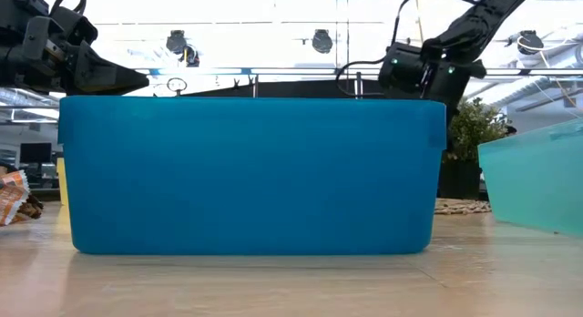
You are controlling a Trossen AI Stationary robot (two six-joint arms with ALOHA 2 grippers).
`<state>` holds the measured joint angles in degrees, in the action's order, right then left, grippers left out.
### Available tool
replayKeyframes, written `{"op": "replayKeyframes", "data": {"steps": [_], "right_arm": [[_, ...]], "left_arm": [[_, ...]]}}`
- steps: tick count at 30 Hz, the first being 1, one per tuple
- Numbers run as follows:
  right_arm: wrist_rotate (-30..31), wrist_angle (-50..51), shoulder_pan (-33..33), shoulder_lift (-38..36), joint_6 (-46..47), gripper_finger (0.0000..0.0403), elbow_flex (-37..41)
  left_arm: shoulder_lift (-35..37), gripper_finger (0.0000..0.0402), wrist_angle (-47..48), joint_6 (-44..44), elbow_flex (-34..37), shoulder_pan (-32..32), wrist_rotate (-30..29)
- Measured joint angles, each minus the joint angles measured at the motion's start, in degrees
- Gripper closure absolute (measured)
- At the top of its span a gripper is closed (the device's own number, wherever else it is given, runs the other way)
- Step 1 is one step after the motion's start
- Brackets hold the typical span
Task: Pick and place Granola Bars by type
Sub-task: Put the red granola bar into the green bin
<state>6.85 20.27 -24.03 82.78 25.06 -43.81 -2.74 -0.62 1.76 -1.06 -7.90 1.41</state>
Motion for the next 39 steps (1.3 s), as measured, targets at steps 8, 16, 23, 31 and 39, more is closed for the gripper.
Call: {"op": "replayKeyframes", "data": {"steps": [8,16,23,31,39], "right_arm": [[-2.51,-3.30,-0.49,1.81,0.84,0.0277,0.00],[-2.51,-5.95,-0.72,1.79,1.29,0.0277,0.00],[-2.48,-3.95,-0.99,1.79,2.75,0.0277,0.00],[-2.15,-3.30,-1.07,1.79,2.78,0.0277,0.17],[-0.78,-3.25,-1.07,1.79,2.28,0.0307,0.20]], "left_arm": [[0.00,0.0334,0.00,0.00,0.00,0.00,0.00],[0.02,0.0334,0.00,-0.02,0.00,0.00,0.00],[0.01,0.0334,0.00,0.00,0.00,0.00,0.00],[0.01,0.0334,0.00,-0.01,0.00,0.02,0.00],[0.02,0.0334,0.00,-0.01,0.00,0.02,0.00]]}}
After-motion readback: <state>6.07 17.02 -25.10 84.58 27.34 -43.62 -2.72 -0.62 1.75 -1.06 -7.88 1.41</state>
